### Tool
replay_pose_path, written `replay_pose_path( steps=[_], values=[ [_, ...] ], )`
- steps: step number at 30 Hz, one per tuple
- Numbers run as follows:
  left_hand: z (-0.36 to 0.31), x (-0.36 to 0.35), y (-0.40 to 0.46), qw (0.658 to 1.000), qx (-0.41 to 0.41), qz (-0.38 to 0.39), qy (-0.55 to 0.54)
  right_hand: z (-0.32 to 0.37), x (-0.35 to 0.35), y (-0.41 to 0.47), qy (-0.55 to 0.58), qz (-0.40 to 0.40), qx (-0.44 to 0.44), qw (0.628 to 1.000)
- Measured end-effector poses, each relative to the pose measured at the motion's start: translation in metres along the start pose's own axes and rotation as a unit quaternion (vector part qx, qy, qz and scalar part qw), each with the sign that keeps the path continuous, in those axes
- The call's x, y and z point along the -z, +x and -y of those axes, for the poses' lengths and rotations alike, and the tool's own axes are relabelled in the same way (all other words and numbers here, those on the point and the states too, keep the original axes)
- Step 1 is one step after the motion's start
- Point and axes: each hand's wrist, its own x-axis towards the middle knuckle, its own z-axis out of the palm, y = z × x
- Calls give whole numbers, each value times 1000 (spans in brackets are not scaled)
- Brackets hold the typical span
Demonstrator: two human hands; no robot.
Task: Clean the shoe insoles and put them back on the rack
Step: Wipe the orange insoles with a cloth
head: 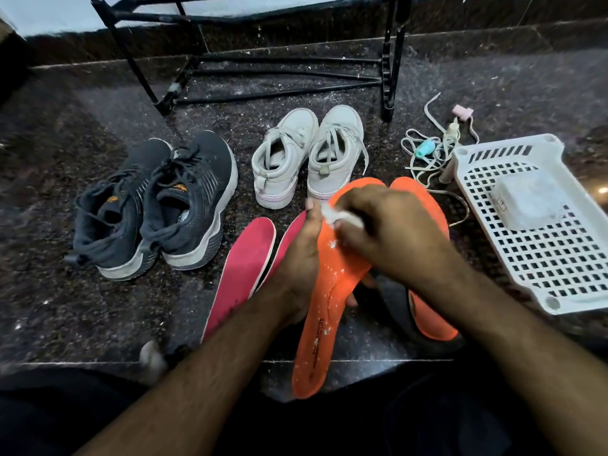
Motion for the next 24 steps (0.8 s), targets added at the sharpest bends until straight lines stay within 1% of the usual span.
replay_pose_path(
  steps=[2,3,6,7,8,9,11,13,14,18,19,22,24],
  values=[
    [-1,-2,-2,1000,-10,-6,-23,10,-7,-6,4,37,37,999],
    [-1,-2,-2,1000,-13,0,-27,7,-4,-3,-2,30,33,999],
    [-2,0,0,1000,-8,2,11,-19,12,8,-17,-45,-36,998],
    [-1,0,2,1000,-10,1,15,-21,15,8,-21,-62,-53,996],
    [-2,-1,1,1000,-14,4,9,-19,14,7,-25,-66,-52,996],
    [-1,-2,1,1000,-17,4,-13,-12,10,5,-23,-57,-35,997],
    [-2,-6,1,996,-19,-8,-91,9,-5,-5,0,-2,15,1000],
    [-2,-4,1,992,-34,-27,-115,19,-13,-12,15,46,38,998],
    [-3,-3,1,993,-36,-29,-111,17,-11,-11,12,46,36,998],
    [-6,-3,1,998,-40,-42,-38,-6,0,-3,-11,-24,-22,999],
    [-5,-4,2,997,-37,-52,-49,-3,-1,-4,-9,-23,-20,1000],
    [-4,-3,3,989,-45,-59,-128,18,-15,-13,22,37,19,999],
    [-3,0,4,988,-52,-60,-135,18,-13,-14,50,48,18,997]
  ],
)
